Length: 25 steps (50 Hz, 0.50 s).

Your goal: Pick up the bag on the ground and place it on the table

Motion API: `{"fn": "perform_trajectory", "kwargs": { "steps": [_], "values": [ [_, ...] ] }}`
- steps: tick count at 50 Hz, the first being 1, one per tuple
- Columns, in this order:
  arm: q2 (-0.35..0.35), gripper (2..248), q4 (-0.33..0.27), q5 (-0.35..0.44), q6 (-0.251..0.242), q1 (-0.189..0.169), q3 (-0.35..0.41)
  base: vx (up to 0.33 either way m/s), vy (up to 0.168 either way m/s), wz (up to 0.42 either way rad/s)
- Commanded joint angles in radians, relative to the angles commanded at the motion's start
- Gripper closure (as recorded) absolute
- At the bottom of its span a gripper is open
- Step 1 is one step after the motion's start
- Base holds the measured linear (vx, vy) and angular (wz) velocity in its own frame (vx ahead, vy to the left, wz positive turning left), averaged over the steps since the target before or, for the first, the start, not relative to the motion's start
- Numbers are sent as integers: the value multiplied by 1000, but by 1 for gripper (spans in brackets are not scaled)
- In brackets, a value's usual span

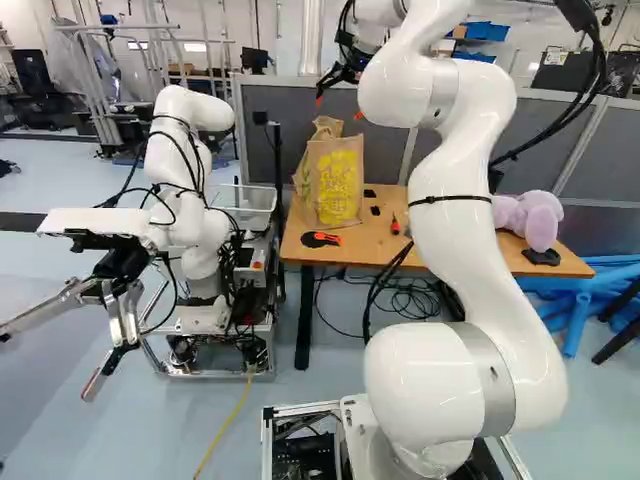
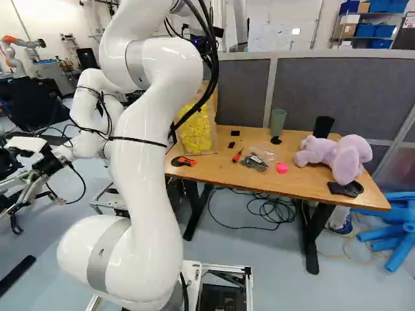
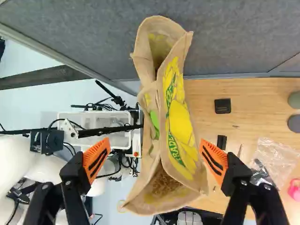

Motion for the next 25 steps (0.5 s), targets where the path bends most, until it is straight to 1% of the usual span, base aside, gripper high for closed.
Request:
{"fn": "perform_trajectory", "kwargs": {
  "steps": [25],
  "values": [
    [0,3,0,0,0,0,0,-123,-2,16]
  ]
}}
